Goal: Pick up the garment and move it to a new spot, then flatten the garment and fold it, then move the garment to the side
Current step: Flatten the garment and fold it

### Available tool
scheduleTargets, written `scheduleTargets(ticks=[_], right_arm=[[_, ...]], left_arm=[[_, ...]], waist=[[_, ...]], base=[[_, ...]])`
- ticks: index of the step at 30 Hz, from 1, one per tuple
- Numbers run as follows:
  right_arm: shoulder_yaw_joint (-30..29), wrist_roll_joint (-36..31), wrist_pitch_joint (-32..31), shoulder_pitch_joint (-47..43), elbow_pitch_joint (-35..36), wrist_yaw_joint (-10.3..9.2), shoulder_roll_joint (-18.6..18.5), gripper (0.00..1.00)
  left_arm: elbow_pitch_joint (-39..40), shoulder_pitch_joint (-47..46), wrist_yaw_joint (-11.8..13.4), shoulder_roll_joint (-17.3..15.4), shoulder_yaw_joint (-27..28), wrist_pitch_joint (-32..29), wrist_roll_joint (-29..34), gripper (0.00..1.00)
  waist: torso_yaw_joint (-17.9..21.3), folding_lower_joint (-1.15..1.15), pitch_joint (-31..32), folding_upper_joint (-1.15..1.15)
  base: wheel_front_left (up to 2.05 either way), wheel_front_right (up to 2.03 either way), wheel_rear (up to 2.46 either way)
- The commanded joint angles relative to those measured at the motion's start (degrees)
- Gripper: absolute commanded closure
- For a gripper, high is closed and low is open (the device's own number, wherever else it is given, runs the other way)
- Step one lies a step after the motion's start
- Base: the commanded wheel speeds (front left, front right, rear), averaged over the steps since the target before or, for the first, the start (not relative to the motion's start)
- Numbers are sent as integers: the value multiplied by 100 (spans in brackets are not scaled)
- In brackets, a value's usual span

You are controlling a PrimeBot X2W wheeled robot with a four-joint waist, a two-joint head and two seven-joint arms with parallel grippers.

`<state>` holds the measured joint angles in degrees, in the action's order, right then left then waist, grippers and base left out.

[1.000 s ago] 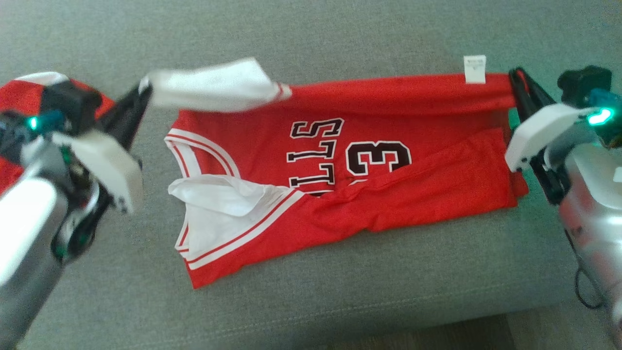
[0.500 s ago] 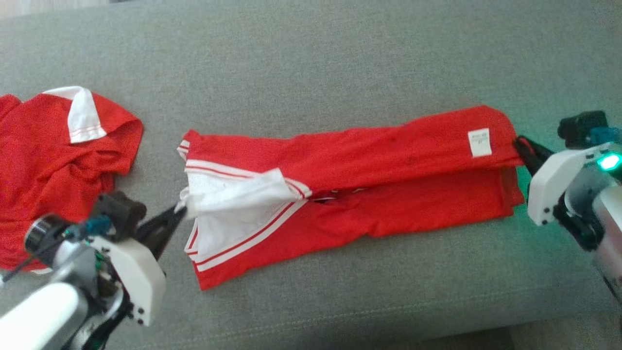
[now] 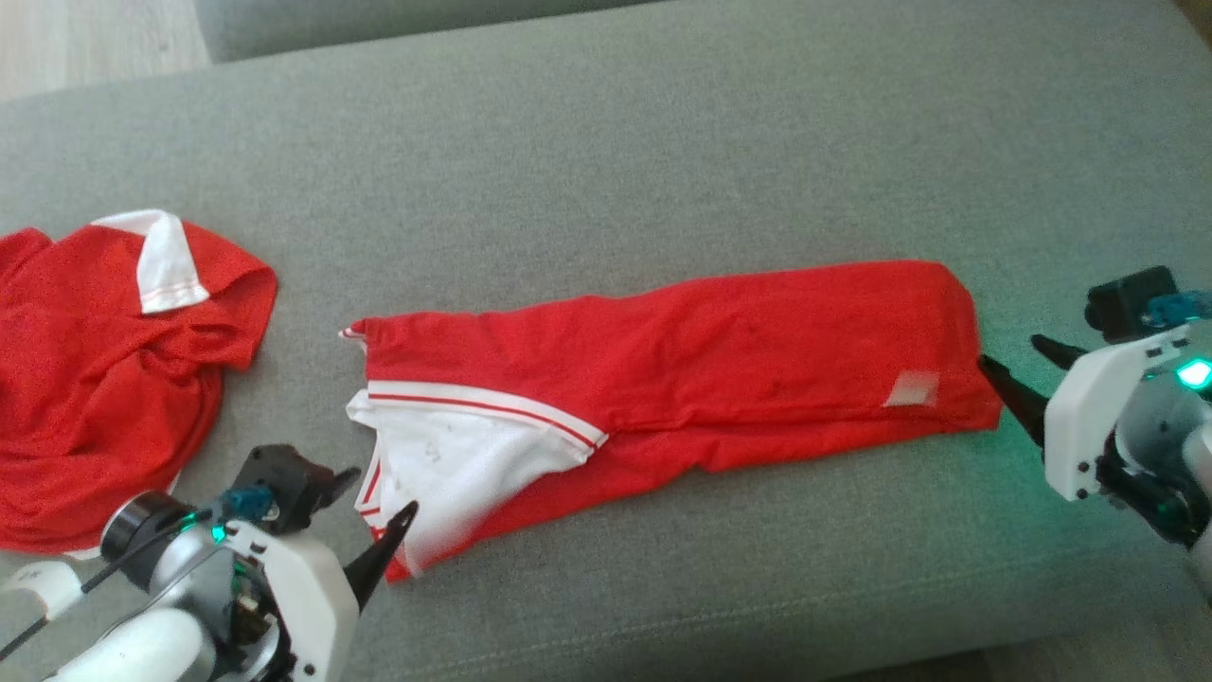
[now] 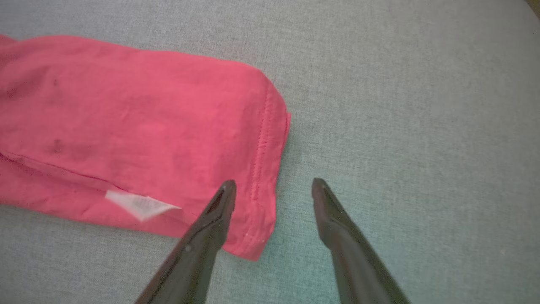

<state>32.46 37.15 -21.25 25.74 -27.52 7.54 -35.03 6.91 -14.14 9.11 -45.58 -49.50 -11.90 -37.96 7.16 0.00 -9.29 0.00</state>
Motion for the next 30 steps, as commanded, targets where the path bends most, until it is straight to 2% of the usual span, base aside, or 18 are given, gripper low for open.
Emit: scheduleTargets(ticks=[1, 4, 7, 8, 13, 16, 20, 23, 26, 30], right_arm=[[-180, 5, -59, -115, 250, -5, -228, 0], [-659, -110, 84, -247, 369, -5, -180, 0], [-1292, -371, 490, -389, 489, -5, 90, 0], [-1292, -371, 490, -389, 489, -5, 90, 0], [-2257, -920, 1180, -715, 820, -5, 813, 0], [-2733, -1292, 1598, -883, 1044, -5, 1285, 0], [-3019, -1689, 1934, -1089, 1287, -5, 1840, 0], [-3055, -1889, 2064, -1188, 1420, -5, 2086, 0], [-3089, -2011, 2130, -1224, 1478, -5, 2217, 0], [-3189, -2120, 2160, -1215, 1419, -5, 2282, 0]], left_arm=[[55, -223, 82, -105, 314, 138, 7, 0], [-30, -249, 284, 80, 530, 422, -92, 0], [-120, -276, 568, 348, 897, 890, -259, 0], [-120, -276, 568, 348, 897, 890, -259, 0], [-240, -265, 948, 863, 1576, 1779, -634, 0], [-351, -226, 1045, 1245, 1895, 2313, -836, 0], [-546, -132, 1064, 1699, 2178, 2633, -779, 0], [-626, -4, 1029, 2040, 2378, 2682, -527, 0], [-577, 145, 920, 2411, 2706, 2687, -107, 0], [-614, 291, 643, 2778, 2985, 2688, 376, 0]], waist=[[4, 0, 122, 0], [-15, 0, 278, 0], [-39, 0, 404, 0], [-39, 0, 404, 0], [-98, 0, 509, 0], [-129, 0, 537, 0], [-151, 0, 566, 0], [-165, 0, 511, 0], [-188, 0, 426, 0], [-245, 0, 348, 0]], base=[[0, 0, 0], [0, 0, 0], [0, 0, 0], [0, 0, 0], [0, 0, 0], [0, 0, 0], [0, 0, 0], [0, 0, 0], [0, 0, 0], [0, 0, 0]])
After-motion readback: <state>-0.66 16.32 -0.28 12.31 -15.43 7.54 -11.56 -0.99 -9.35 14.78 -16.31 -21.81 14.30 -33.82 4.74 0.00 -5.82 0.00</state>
